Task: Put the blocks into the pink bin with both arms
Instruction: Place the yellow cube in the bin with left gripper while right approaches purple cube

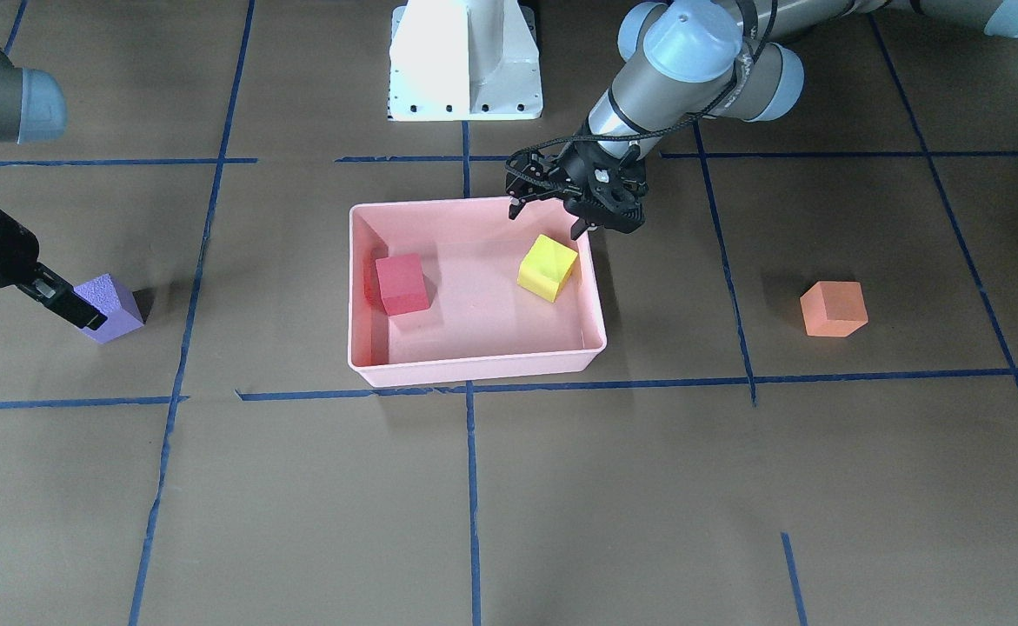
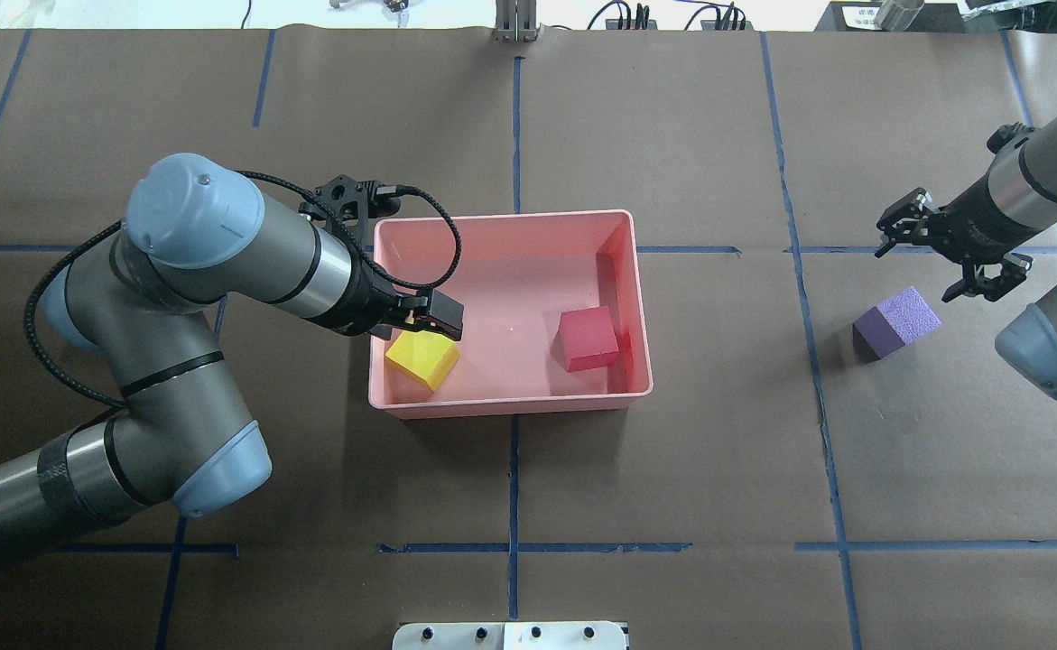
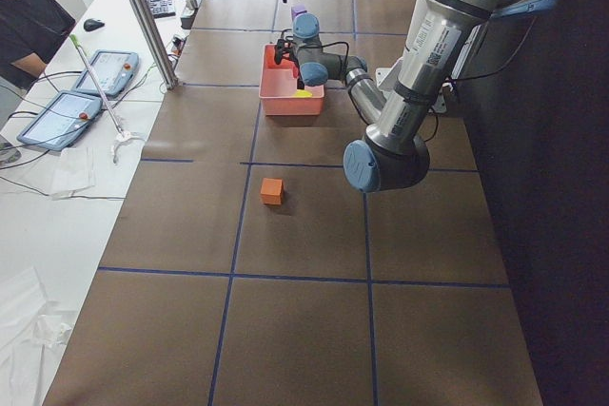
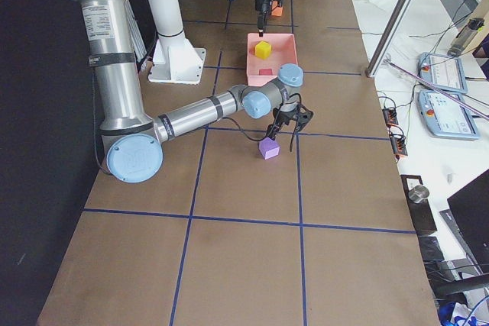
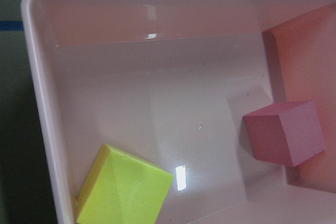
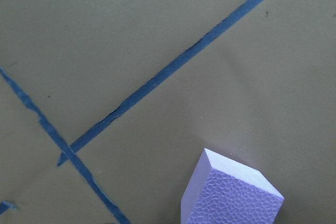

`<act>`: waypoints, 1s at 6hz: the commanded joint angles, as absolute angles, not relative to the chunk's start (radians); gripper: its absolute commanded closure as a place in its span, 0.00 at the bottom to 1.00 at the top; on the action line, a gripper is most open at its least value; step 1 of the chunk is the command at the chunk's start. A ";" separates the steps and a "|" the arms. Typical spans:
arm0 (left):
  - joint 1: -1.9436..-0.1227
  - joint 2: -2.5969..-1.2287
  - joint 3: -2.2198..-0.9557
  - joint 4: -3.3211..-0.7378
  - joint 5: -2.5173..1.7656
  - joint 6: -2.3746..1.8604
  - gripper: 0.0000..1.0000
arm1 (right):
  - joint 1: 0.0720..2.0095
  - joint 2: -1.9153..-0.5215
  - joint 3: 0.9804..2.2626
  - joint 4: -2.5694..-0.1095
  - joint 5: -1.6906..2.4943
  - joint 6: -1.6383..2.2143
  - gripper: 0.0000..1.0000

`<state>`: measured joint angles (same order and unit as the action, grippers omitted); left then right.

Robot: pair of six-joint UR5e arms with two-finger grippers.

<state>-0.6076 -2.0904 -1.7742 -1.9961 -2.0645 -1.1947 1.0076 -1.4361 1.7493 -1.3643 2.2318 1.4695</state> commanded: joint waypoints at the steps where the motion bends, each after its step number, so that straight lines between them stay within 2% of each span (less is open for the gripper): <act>1: -0.598 -2.089 -1.775 -1.996 -2.048 -1.193 0.04 | 0.945 -1.457 1.750 -1.348 2.118 1.656 0.02; 3: -0.591 -2.091 -1.782 -1.994 -1.996 -1.193 0.04 | 0.946 -1.503 1.750 -1.350 2.114 1.678 0.03; 6: -0.591 -2.057 -1.850 -1.993 -1.928 -1.192 0.01 | 0.936 -1.462 1.749 -1.351 2.123 1.776 0.02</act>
